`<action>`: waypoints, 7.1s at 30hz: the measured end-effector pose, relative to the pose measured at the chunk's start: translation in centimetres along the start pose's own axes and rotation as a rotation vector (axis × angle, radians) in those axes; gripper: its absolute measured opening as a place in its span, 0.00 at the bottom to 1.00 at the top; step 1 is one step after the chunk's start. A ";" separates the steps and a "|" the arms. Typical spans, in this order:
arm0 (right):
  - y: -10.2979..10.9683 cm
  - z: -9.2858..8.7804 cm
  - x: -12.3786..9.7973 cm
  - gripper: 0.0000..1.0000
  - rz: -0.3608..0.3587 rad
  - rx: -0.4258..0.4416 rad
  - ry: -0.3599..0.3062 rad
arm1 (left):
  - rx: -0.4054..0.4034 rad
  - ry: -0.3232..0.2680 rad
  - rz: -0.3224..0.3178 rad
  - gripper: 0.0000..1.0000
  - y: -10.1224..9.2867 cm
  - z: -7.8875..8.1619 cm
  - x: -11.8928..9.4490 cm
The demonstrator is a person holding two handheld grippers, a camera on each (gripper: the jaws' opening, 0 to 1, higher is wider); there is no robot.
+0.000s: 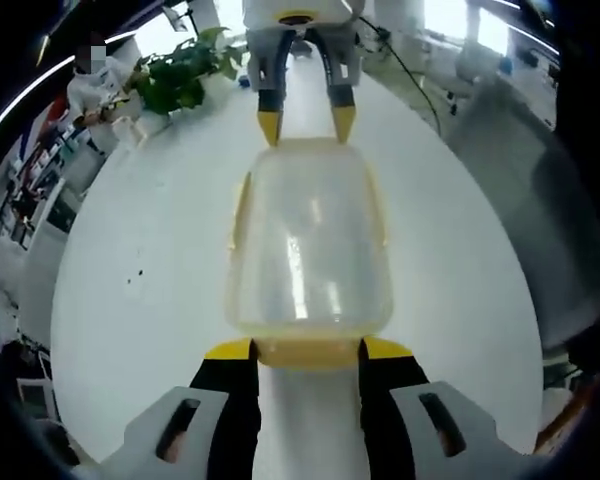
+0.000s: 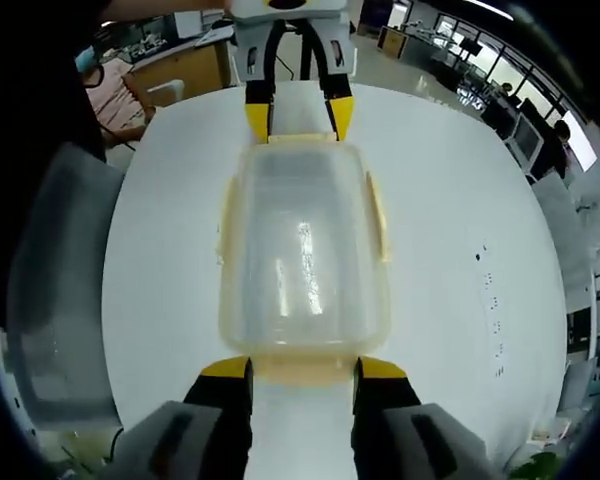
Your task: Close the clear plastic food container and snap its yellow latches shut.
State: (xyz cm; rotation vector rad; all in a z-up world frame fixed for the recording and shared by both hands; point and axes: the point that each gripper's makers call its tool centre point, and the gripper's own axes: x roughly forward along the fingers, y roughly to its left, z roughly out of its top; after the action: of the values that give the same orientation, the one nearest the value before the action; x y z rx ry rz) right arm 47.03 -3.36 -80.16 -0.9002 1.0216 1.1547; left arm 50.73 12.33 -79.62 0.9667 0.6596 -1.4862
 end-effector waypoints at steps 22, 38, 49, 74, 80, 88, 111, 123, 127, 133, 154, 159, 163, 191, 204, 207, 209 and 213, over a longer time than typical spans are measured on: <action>0.5 -1.8 1.5 0.36 0.034 -0.002 0.032 | -0.037 0.003 -0.046 0.35 -0.8 0.1 2.3; 0.7 -2.1 2.4 0.36 0.081 -0.015 0.055 | -0.077 -0.010 -0.105 0.35 -1.4 -0.3 2.9; 1.8 -2.4 2.7 0.36 0.049 0.006 0.021 | -0.054 -0.016 -0.112 0.36 -2.1 -0.4 3.0; 3.0 -2.2 3.1 0.48 0.036 -0.008 -0.124 | -0.178 -0.196 -0.060 0.42 -2.6 -1.7 1.9; 2.4 -1.8 0.9 0.46 0.008 -0.021 -0.132 | -0.097 -0.161 -0.044 0.41 -2.2 -1.6 0.7; 2.1 -0.5 -0.1 0.38 -0.012 0.027 -0.213 | -0.163 -0.231 -0.049 0.36 -2.0 0.3 0.3; 1.9 5.5 1.2 0.32 0.029 0.021 -0.322 | -0.137 -0.279 -0.050 0.33 -2.4 5.3 2.3; 1.9 7.0 1.8 0.32 0.044 0.002 -0.329 | -0.144 -0.293 -0.073 0.32 -3.2 6.7 3.4; 0.9 7.5 1.8 0.32 0.035 -0.002 -0.343 | -0.142 -0.307 -0.084 0.30 -3.8 7.6 4.0; 0.0 7.3 2.2 0.34 0.053 0.010 -0.327 | -0.143 -0.316 -0.094 0.31 -4.8 7.8 3.9; -0.5 7.1 3.9 0.40 0.244 0.070 -0.259 | 0.055 -0.198 0.183 0.36 -6.6 7.5 5.6; -0.5 7.0 4.0 0.37 0.282 0.061 -0.212 | 0.076 -0.181 0.192 0.33 -6.4 7.5 5.7; -0.5 7.1 4.3 0.37 0.312 0.037 -0.175 | 0.089 -0.161 0.194 0.29 -6.5 7.6 5.8; -1.0 7.6 2.4 0.47 0.275 -0.047 -0.125 | 0.117 -0.144 0.168 0.34 -7.1 8.0 4.4; -0.9 7.9 2.2 0.47 0.217 -0.091 -0.105 | 0.111 -0.119 0.125 0.39 -6.9 7.7 4.2; -0.6 8.0 1.7 0.46 0.195 -0.106 -0.113 | 0.088 -0.115 0.085 0.38 -6.5 7.7 4.0; -0.5 8.2 1.4 0.47 0.174 -0.104 -0.124 | 0.065 -0.121 0.071 0.40 -6.0 7.7 3.7; 0.7 7.9 0.8 0.47 0.166 -0.106 -0.132 | 0.030 -0.116 0.033 0.41 -4.7 7.4 3.2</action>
State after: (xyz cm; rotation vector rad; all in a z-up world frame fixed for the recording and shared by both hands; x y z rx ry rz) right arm 47.70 4.43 -78.62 -0.8214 0.9480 1.4001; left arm 44.73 5.15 -79.27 0.9028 0.5365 -1.5143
